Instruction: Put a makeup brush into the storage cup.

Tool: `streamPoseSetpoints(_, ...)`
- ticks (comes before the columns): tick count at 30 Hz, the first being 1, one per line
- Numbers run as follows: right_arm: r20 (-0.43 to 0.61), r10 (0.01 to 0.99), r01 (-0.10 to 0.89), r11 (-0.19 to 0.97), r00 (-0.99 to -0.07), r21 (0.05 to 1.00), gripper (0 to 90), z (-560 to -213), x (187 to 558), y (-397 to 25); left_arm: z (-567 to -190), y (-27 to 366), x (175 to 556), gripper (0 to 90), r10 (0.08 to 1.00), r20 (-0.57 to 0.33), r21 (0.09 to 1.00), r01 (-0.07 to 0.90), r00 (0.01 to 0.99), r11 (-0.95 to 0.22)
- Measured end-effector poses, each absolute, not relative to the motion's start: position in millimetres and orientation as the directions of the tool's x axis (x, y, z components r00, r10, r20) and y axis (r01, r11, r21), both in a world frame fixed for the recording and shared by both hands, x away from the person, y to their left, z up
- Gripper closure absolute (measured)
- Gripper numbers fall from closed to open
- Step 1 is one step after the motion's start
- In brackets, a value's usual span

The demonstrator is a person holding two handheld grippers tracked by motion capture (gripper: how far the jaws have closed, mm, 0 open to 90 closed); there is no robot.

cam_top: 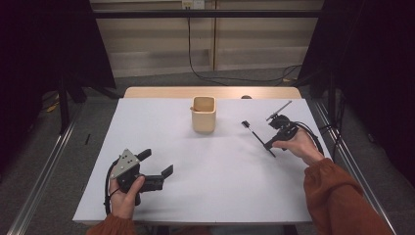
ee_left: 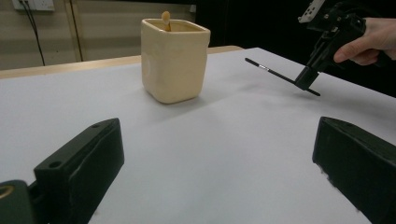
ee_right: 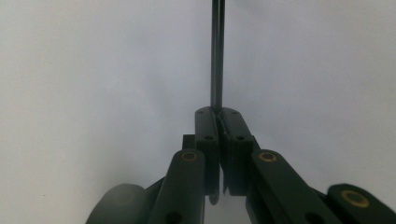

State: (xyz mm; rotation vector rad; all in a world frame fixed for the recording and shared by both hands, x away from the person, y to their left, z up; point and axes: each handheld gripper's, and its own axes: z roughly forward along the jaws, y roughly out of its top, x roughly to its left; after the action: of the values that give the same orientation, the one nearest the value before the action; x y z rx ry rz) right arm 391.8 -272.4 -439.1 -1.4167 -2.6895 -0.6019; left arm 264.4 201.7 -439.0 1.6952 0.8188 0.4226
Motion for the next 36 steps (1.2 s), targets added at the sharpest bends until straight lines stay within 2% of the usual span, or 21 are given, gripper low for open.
streamPoseSetpoints(6,0.228,0.785,0.792,0.469,-0.577,0.391,86.5,-438,384,-280,-439,201,264,1.9,0.711,-0.132,0.948,0.298,0.691,-0.113)
streamPoseSetpoints(18,0.232,0.734,0.692,0.415,-0.639,0.591,86.4,-434,365,-289,-437,204,263,1.7,0.714,-0.133,0.950,0.294,0.687,-0.105)
streamPoseSetpoints(36,0.218,0.700,0.558,0.301,-0.680,0.773,86.4,-429,351,-304,-437,203,263,1.8,0.709,-0.127,0.951,0.289,0.694,-0.113)
